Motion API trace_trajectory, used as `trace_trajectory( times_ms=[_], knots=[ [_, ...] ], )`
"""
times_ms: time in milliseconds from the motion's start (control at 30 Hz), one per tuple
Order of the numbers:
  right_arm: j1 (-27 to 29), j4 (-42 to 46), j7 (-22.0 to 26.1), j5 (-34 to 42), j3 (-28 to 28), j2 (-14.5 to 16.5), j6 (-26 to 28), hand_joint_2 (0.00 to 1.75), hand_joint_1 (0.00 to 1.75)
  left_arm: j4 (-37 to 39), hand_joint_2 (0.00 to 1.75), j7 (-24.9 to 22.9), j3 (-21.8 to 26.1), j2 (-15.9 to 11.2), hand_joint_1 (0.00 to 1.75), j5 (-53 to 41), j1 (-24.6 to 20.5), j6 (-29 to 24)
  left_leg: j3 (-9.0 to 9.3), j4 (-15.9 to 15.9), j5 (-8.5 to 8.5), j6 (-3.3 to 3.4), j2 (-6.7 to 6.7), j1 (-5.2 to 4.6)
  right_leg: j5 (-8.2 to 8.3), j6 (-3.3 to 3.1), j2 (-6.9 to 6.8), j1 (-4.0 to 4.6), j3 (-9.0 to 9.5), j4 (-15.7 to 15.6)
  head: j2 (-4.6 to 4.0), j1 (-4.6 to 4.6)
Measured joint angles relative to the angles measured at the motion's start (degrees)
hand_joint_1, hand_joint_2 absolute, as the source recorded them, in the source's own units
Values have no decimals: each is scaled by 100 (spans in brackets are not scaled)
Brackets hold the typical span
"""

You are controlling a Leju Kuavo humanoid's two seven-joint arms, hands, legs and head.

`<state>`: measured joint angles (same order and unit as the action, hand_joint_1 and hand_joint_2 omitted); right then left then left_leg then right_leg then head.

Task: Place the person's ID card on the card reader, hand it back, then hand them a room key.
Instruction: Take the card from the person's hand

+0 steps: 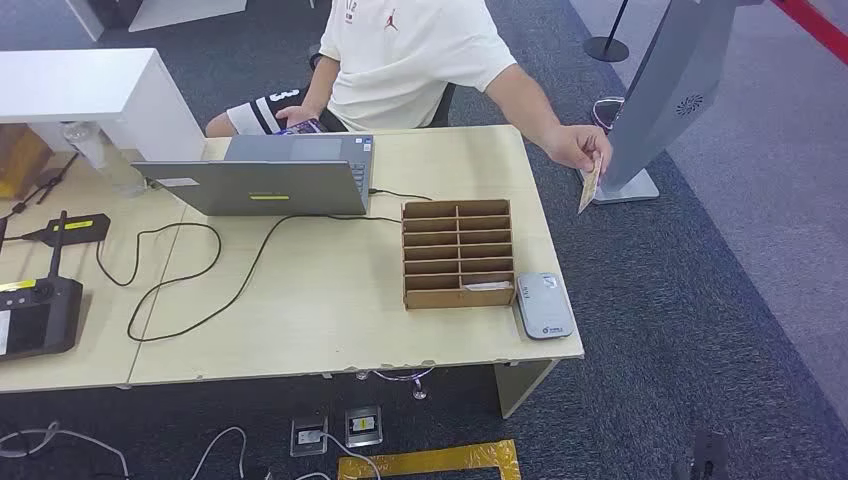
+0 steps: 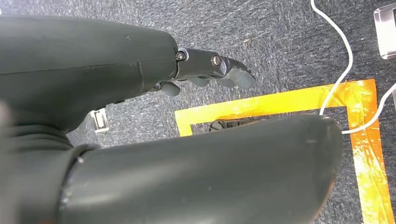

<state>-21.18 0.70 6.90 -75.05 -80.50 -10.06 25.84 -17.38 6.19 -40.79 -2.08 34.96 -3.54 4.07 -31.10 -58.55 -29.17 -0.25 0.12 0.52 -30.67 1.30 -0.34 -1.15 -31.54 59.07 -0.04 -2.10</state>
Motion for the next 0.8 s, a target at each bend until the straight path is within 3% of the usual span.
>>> trace_trajectory(
  times_ms=[67,200,500,667,800],
  knots=[
    [-110,0,28,6,-66,-124,96,175,0,2,0,13,-2,1,0,18,1,0,0,0,1,1,0,-3,2,1,0,-3,-1,0,0,1],
    [-577,0,292,90,-299,-657,472,175,0,11,0,76,-15,12,0,90,1,0,-1,-1,3,5,1,-12,6,5,1,-13,-2,1,0,-1],
    [-2223,0,2140,1137,-519,-1798,858,175,0,85,0,357,-15,31,0,70,-13,0,-5,-3,15,23,-1,-26,14,16,-10,-27,-4,3,0,0],
    [-3023,-3,2767,742,-579,-2003,1044,175,0,119,0,477,-9,35,0,16,-25,0,-6,-3,17,25,-2,-26,17,15,-11,-27,-3,7,0,2],
    [-3586,-15,3037,-21,-600,-1958,1134,175,0,135,0,550,34,62,0,3,-37,0,-11,-2,21,26,-8,-26,17,15,-24,-26,3,12,0,2]
  ],
)
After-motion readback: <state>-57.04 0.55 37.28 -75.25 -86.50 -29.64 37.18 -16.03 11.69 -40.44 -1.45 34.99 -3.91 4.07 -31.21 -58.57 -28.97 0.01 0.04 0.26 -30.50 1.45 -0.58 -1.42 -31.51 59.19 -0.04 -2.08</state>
